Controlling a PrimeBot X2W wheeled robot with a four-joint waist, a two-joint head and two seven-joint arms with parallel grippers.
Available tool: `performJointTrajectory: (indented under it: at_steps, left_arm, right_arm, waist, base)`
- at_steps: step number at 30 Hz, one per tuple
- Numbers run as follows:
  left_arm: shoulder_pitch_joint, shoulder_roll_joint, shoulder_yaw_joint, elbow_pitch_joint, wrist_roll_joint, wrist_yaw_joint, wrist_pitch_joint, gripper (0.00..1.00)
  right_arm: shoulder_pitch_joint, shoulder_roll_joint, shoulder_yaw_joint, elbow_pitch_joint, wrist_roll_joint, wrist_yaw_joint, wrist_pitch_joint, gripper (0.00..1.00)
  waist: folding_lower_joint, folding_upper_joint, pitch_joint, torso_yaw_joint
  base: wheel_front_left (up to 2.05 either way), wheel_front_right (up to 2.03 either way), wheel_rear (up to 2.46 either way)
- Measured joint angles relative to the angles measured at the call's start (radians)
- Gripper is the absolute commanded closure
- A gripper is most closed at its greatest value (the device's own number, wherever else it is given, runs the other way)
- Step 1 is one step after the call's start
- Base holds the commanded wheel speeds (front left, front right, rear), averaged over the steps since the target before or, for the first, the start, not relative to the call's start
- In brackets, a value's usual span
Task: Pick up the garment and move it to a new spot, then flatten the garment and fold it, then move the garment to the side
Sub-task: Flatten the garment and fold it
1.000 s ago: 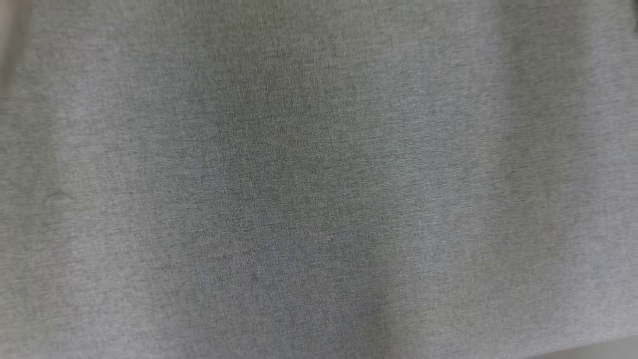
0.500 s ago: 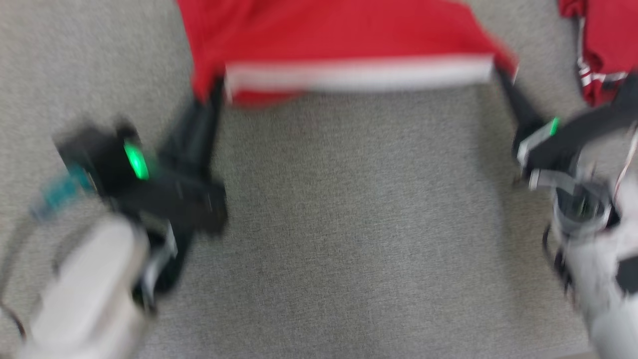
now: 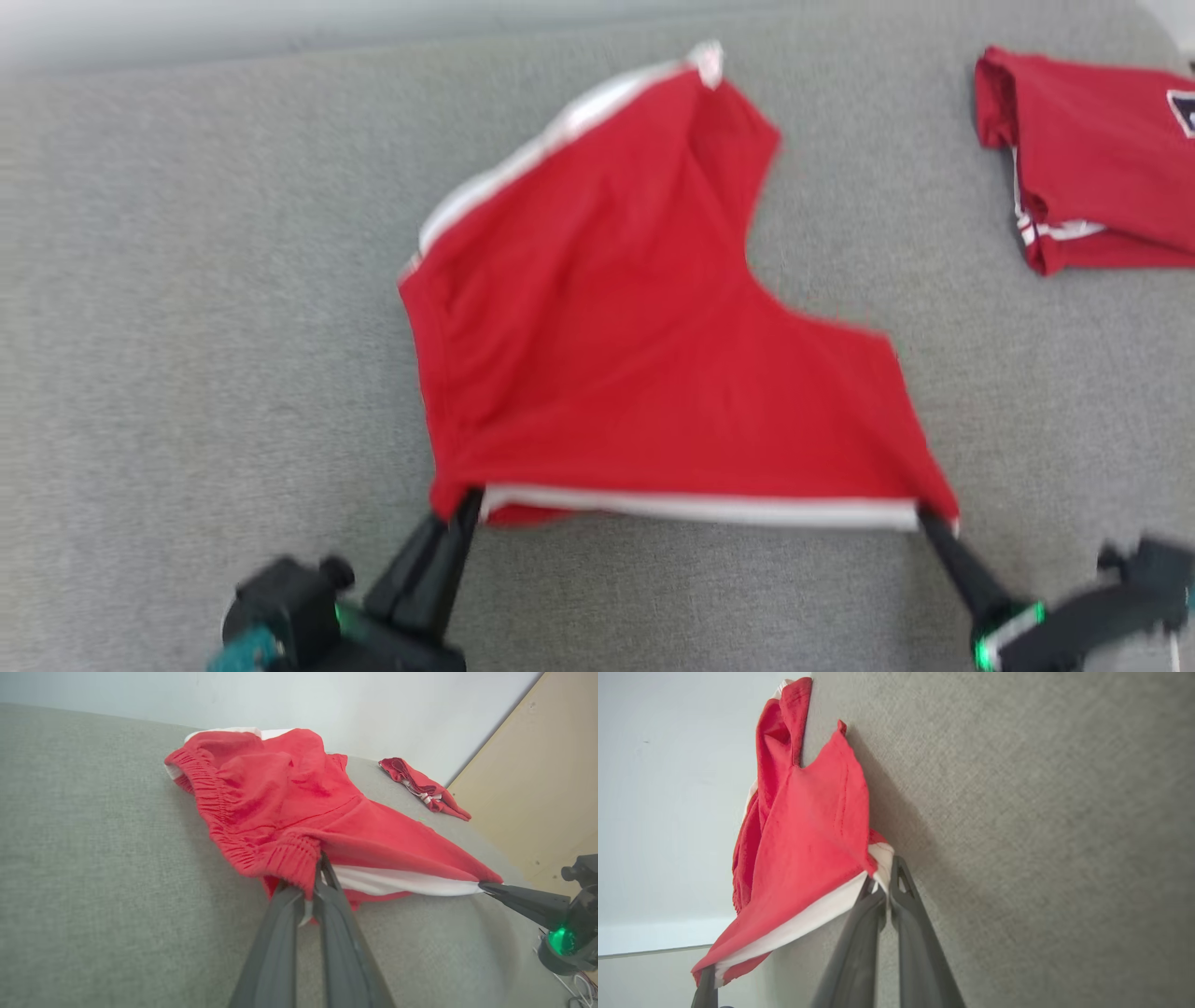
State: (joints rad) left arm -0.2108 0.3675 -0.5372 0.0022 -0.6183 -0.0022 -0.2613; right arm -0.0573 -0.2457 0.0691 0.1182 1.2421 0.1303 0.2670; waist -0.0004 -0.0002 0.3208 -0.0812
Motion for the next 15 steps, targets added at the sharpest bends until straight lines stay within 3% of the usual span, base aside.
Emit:
performJointTrajectory:
  at_steps: [7, 15]
  left_arm:
    - [0.145, -0.020, 0.042, -0.005, 0.040, -0.032, 0.000, 1.00]
    - [0.251, -0.059, 0.092, 0.003, 0.087, -0.069, 0.000, 1.00]
  right_arm:
    - [0.250, 0.107, -0.060, -0.123, -0.064, 0.000, 0.092, 1.00]
    - [0.368, 0.188, -0.164, -0.226, -0.132, 0.000, 0.205, 1.00]
  waist:
    - [0.0001, 0.0000, -0.078, 0.018]
    - [0.0002, 0.0001, -0.150, 0.023]
  base:
    - [0.00, 0.00, 0.00]
    - [0.00, 0.00, 0.00]
